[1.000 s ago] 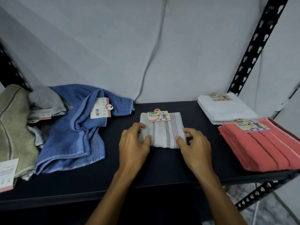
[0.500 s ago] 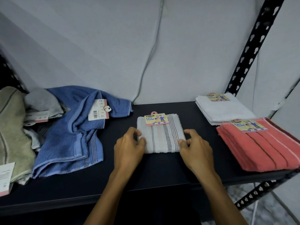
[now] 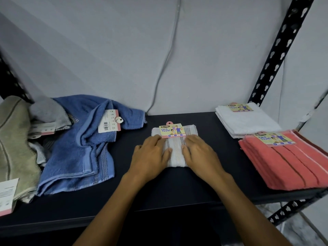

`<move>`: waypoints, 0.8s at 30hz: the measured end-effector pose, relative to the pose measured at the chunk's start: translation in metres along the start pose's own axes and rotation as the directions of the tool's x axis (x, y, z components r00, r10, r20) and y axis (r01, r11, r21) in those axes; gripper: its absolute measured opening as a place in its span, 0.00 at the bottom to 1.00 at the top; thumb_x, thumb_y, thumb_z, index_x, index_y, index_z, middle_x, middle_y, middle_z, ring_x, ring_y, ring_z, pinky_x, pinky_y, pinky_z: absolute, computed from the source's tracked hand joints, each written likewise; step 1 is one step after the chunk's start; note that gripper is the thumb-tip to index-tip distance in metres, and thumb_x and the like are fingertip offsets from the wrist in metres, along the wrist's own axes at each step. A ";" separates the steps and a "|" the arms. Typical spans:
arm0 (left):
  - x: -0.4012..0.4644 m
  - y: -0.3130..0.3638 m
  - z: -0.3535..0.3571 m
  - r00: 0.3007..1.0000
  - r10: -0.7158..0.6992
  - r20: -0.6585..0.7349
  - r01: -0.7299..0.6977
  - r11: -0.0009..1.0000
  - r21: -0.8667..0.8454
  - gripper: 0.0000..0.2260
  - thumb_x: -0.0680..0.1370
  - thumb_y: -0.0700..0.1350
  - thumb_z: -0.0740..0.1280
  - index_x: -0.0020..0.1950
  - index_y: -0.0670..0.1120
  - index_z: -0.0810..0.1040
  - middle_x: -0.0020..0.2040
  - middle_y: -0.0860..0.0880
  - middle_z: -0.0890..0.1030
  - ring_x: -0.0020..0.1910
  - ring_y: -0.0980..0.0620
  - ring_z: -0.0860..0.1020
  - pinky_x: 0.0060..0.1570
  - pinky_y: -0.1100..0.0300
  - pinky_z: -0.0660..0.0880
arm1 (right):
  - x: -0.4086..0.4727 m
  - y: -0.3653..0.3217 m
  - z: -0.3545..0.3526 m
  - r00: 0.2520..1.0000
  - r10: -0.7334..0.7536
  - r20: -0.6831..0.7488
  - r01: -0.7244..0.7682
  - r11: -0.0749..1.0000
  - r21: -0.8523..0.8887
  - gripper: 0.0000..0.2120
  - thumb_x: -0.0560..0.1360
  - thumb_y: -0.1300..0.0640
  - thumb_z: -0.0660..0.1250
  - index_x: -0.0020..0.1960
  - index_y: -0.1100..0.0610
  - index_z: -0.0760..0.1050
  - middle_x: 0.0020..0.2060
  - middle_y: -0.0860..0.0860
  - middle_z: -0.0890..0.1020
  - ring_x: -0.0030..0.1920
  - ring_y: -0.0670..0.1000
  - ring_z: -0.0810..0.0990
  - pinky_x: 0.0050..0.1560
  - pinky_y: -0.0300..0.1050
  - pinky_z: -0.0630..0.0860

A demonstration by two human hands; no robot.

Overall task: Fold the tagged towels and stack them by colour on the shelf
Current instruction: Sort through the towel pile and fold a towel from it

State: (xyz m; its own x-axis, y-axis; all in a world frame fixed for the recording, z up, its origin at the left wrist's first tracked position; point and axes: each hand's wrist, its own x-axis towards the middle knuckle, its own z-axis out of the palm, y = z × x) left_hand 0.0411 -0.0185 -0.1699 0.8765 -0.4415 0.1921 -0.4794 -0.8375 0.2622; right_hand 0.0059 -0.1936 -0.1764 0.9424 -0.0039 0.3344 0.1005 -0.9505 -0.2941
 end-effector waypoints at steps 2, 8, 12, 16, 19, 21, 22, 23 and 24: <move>-0.002 -0.001 0.004 1.000 0.015 0.003 -0.015 0.999 0.034 0.22 0.83 0.57 0.49 0.75 0.50 0.63 0.73 0.53 0.63 0.71 0.56 0.61 0.64 0.52 0.63 | -0.002 0.001 0.003 0.999 -0.026 0.045 0.028 0.999 -0.025 0.24 0.81 0.48 0.45 0.58 0.60 0.74 0.56 0.52 0.75 0.57 0.50 0.74 0.55 0.50 0.76; -0.001 -0.004 0.006 0.951 -0.091 0.294 0.080 0.996 0.050 0.29 0.83 0.58 0.41 0.79 0.48 0.35 0.79 0.50 0.33 0.78 0.53 0.35 0.75 0.40 0.37 | -0.007 0.002 -0.002 0.933 0.110 0.343 -0.088 0.993 -0.081 0.32 0.83 0.42 0.42 0.79 0.59 0.38 0.79 0.52 0.38 0.78 0.48 0.36 0.78 0.53 0.45; -0.001 -0.002 0.007 0.941 -0.160 0.296 0.150 0.987 0.057 0.30 0.82 0.61 0.40 0.79 0.50 0.33 0.79 0.44 0.35 0.78 0.47 0.34 0.74 0.39 0.34 | -0.005 -0.001 -0.003 0.915 0.173 0.364 -0.133 0.982 -0.133 0.35 0.82 0.39 0.41 0.79 0.59 0.36 0.78 0.53 0.33 0.78 0.51 0.35 0.78 0.55 0.41; -0.005 -0.002 0.012 0.965 -0.171 0.199 0.166 0.985 0.044 0.30 0.82 0.62 0.41 0.80 0.52 0.37 0.81 0.42 0.44 0.79 0.46 0.40 0.75 0.41 0.38 | -0.011 -0.005 0.002 0.932 0.307 0.191 -0.304 0.952 -0.046 0.38 0.80 0.36 0.46 0.79 0.60 0.40 0.79 0.60 0.44 0.79 0.56 0.47 0.78 0.54 0.49; -0.008 -0.002 0.012 0.986 -0.151 0.069 0.154 0.987 -0.044 0.30 0.82 0.62 0.46 0.80 0.51 0.44 0.80 0.45 0.55 0.79 0.47 0.49 0.76 0.42 0.44 | -0.013 -0.005 -0.003 0.877 0.480 -0.001 -0.478 0.874 -0.085 0.36 0.79 0.35 0.49 0.74 0.62 0.62 0.72 0.60 0.64 0.71 0.58 0.63 0.70 0.54 0.61; -0.009 -0.002 0.011 0.989 -0.145 0.038 0.148 0.984 -0.096 0.30 0.82 0.61 0.49 0.80 0.51 0.47 0.79 0.47 0.59 0.79 0.48 0.52 0.76 0.42 0.46 | -0.013 -0.009 -0.009 0.863 0.505 -0.018 -0.502 0.854 -0.133 0.30 0.79 0.35 0.52 0.63 0.59 0.74 0.65 0.58 0.70 0.65 0.57 0.66 0.63 0.54 0.64; -0.009 -0.002 0.010 0.988 -0.145 0.047 0.149 0.985 -0.092 0.30 0.82 0.62 0.49 0.80 0.51 0.46 0.79 0.47 0.58 0.79 0.48 0.52 0.76 0.42 0.45 | -0.011 -0.011 -0.011 0.861 0.508 -0.008 -0.505 0.856 -0.111 0.28 0.79 0.36 0.54 0.60 0.59 0.74 0.62 0.58 0.72 0.63 0.57 0.67 0.61 0.53 0.66; -0.009 -0.002 0.010 0.987 -0.147 0.065 0.152 0.986 -0.076 0.30 0.82 0.62 0.48 0.80 0.51 0.45 0.79 0.46 0.57 0.79 0.48 0.51 0.76 0.42 0.45 | -0.009 -0.012 -0.013 0.860 0.510 0.010 -0.509 0.859 -0.063 0.26 0.79 0.38 0.56 0.60 0.59 0.74 0.60 0.58 0.73 0.61 0.57 0.69 0.59 0.53 0.68; -0.009 -0.002 0.010 0.984 -0.152 0.089 0.157 0.986 -0.057 0.30 0.82 0.61 0.47 0.80 0.51 0.44 0.80 0.45 0.55 0.79 0.47 0.49 0.76 0.42 0.44 | -0.007 -0.014 -0.017 0.857 0.514 0.033 -0.514 0.857 0.010 0.24 0.79 0.39 0.57 0.60 0.60 0.72 0.59 0.58 0.74 0.60 0.58 0.71 0.57 0.53 0.70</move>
State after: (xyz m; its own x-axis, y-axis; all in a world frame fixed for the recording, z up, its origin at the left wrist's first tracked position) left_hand 0.0348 -0.0160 -0.1819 0.9396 -0.3360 0.0655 -0.3375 -0.8767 0.3429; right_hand -0.0074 -0.1855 -0.1599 0.8701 -0.4814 0.1058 -0.3954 -0.8099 -0.4333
